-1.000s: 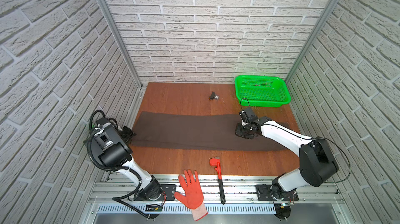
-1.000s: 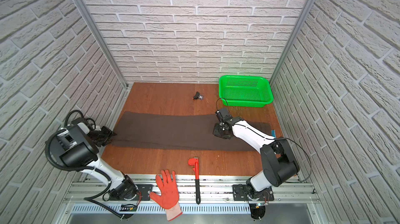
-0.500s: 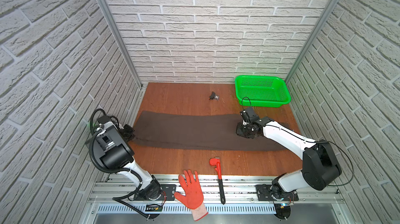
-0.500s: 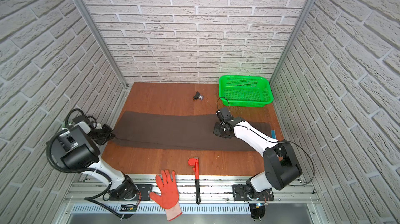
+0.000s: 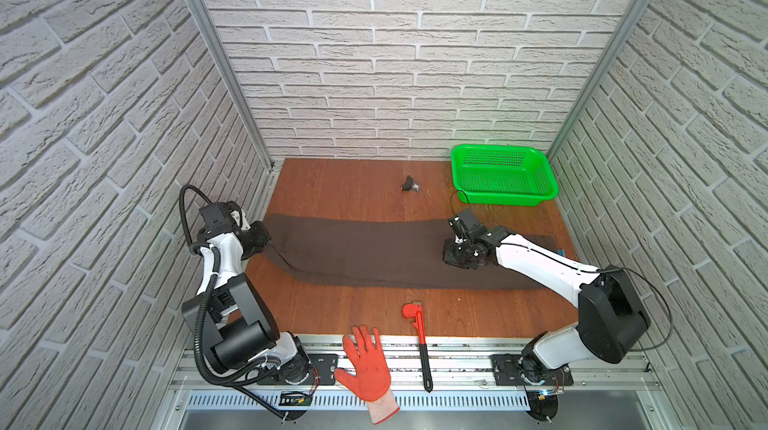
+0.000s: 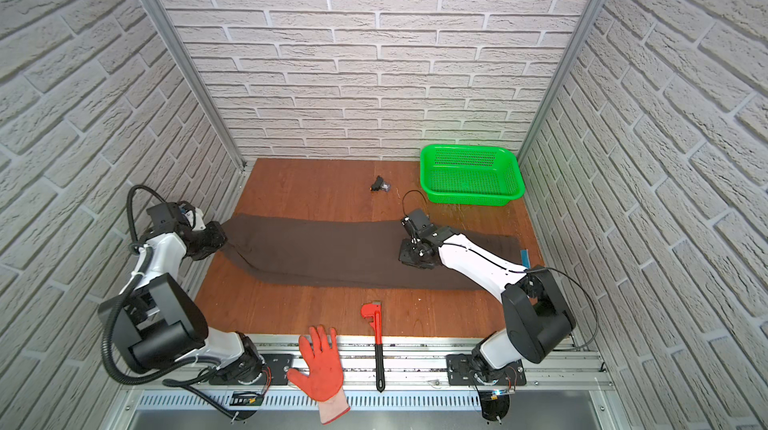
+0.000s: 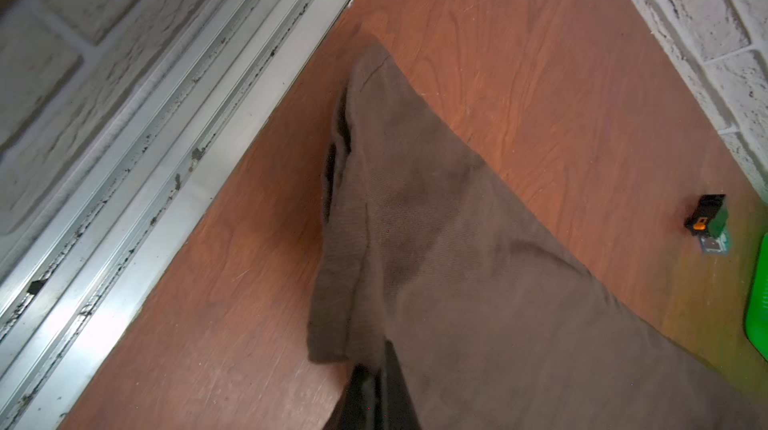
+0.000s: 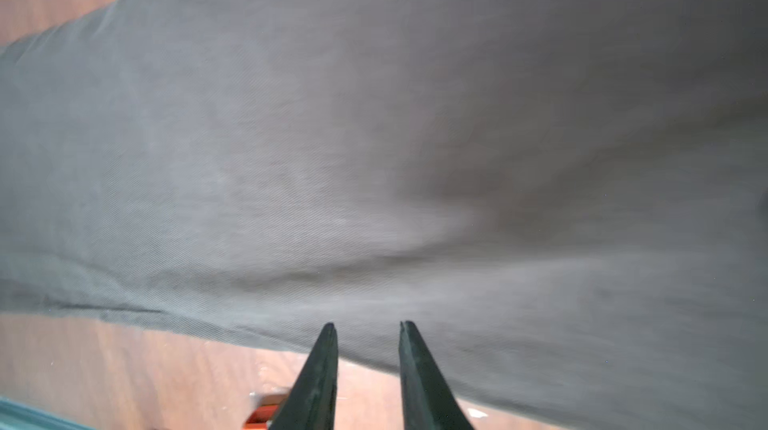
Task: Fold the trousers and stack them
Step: 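Carry the hem end with the left gripper toward the right gripper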
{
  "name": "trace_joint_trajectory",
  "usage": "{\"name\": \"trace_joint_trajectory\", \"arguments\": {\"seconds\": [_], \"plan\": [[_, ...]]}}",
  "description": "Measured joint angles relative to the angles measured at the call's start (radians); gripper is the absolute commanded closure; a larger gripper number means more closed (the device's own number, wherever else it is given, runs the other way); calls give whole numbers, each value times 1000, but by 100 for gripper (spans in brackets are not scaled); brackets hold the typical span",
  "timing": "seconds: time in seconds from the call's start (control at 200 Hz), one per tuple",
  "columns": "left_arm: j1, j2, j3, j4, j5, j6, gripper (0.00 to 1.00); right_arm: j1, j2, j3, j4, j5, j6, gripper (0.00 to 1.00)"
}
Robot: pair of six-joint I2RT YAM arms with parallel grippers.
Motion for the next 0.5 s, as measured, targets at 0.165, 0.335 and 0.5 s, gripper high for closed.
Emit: {"name": "trace_joint_trajectory", "arguments": {"seconds": [0.165, 0.335, 0.5], "plan": [[-145, -39, 0, -1, 1, 47, 100, 62, 77, 55, 23, 0, 21, 72], [-362, -100, -1, -3, 5, 105, 100, 77, 86, 58, 24, 6, 27, 72], [-583, -121, -8, 3, -12, 133, 100, 71, 85, 60, 15, 31, 24, 72]]}}
